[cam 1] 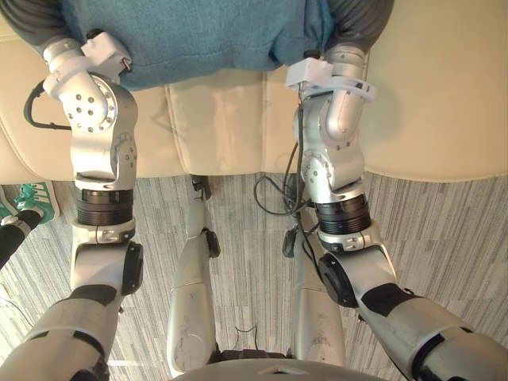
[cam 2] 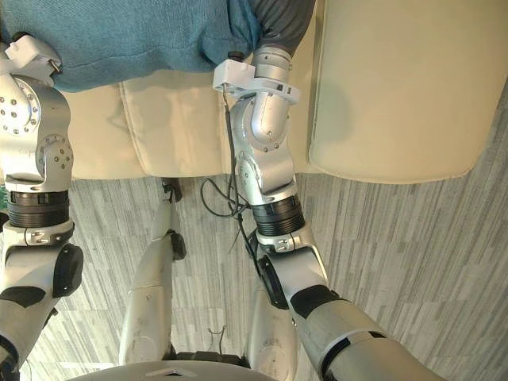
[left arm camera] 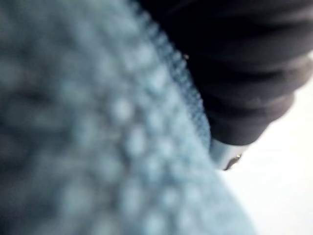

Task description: Pick up cushions and gather them together orderly.

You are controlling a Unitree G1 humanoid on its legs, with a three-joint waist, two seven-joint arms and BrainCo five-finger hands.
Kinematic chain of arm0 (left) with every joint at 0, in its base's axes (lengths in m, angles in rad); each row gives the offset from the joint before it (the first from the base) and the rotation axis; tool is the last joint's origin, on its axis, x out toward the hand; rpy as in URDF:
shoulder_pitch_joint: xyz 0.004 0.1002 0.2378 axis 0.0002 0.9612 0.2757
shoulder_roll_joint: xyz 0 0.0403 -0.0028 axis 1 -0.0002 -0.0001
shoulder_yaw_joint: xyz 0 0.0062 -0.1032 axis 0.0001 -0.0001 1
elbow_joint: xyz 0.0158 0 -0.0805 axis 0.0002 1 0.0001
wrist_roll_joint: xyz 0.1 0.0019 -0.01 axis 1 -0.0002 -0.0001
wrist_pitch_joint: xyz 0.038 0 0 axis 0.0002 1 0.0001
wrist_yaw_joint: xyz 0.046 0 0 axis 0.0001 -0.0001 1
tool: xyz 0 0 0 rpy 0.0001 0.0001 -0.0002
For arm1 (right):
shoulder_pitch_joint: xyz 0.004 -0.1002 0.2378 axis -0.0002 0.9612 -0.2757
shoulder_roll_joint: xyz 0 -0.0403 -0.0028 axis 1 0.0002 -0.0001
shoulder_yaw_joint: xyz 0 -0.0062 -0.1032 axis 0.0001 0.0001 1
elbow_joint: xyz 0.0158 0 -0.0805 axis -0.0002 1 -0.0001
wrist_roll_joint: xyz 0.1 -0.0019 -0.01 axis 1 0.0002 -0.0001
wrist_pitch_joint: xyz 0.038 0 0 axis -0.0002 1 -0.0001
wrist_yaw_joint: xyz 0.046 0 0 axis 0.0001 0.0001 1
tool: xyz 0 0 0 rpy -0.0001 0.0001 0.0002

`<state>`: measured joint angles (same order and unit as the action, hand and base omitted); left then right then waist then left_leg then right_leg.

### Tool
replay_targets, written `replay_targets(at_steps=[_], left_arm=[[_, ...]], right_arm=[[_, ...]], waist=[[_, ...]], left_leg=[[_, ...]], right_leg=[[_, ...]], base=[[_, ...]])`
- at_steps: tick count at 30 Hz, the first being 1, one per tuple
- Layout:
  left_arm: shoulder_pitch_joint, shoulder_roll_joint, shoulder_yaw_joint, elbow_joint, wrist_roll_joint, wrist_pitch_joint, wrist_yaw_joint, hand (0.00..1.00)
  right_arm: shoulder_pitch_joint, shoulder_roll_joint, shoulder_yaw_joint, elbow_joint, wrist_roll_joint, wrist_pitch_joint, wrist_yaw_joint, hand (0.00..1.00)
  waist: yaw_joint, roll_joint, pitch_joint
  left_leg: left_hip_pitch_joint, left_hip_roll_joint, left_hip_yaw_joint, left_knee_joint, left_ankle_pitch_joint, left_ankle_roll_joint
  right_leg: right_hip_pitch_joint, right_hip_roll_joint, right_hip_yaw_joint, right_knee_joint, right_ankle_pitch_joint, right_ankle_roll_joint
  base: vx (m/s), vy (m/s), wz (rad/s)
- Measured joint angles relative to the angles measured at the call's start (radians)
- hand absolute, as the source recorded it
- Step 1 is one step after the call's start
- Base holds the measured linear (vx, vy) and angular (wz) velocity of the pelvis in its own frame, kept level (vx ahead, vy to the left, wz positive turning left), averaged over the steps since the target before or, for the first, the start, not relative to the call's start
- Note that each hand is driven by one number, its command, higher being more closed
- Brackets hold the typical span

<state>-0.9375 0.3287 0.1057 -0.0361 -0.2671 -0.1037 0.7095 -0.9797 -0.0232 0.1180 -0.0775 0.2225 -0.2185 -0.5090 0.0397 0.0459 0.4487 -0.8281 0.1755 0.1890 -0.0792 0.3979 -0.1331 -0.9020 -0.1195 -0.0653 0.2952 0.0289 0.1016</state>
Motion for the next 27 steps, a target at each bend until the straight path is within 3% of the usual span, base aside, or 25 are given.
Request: replay_targets(at_steps=[8,13,15,18,24,27], left_arm=[[-0.024,-0.025,-0.021,-0.124,0.075,-0.004,0.079,1.00],[-0.111,-0.025,-0.030,-0.147,0.109,-0.005,0.096,1.00],[-0.158,-0.023,-0.038,-0.147,0.126,-0.005,0.097,1.00],[-0.238,0.010,-0.052,-0.143,0.151,-0.004,0.097,1.00],[-0.428,0.108,-0.117,-0.009,0.212,0.003,0.097,1.00],[-0.501,0.136,-0.147,0.113,0.214,0.013,0.090,1.00]], right_arm=[[-0.001,0.007,0.050,-0.172,-0.152,-0.005,-0.079,1.00],[-0.063,0.007,0.066,-0.201,-0.181,-0.020,-0.124,1.00],[-0.102,0.007,0.066,-0.213,-0.181,-0.022,-0.140,1.00],[-0.163,0.028,0.057,-0.212,-0.181,-0.052,-0.156,1.00],[-0.254,0.066,0.007,-0.152,-0.183,-0.093,-0.198,1.00],[-0.298,0.079,-0.027,-0.074,-0.194,-0.104,-0.214,1.00]], waist=[[0.009,0.000,0.000],[0.010,0.000,0.000],[0.013,0.000,0.000],[0.016,0.000,0.000],[0.022,0.000,-0.001],[0.025,0.004,-0.031]], left_leg=[[0.042,0.000,-0.017,0.000,0.000,0.000],[0.040,0.000,-0.026,0.000,-0.002,-0.001],[0.039,0.001,-0.029,0.000,-0.018,-0.017],[0.030,-0.001,-0.039,0.000,-0.027,-0.003],[0.029,-0.002,-0.053,0.000,-0.019,0.006],[0.003,-0.005,-0.054,0.000,-0.025,0.000]], right_leg=[[0.041,0.001,-0.002,0.007,0.002,0.001],[0.042,0.002,-0.003,0.007,0.005,-0.003],[0.040,0.002,-0.003,0.009,0.010,-0.001],[0.027,-0.001,-0.004,0.018,0.016,0.005],[0.032,-0.011,-0.026,0.030,0.013,0.007],[0.007,-0.016,-0.030,0.032,0.007,0.008]], base=[[-0.04,-0.094,0.02],[-0.05,-0.088,0.01],[-0.06,-0.097,-0.01],[-0.04,-0.084,0.01],[-0.02,-0.121,0.07],[0.01,-0.121,0.04]])
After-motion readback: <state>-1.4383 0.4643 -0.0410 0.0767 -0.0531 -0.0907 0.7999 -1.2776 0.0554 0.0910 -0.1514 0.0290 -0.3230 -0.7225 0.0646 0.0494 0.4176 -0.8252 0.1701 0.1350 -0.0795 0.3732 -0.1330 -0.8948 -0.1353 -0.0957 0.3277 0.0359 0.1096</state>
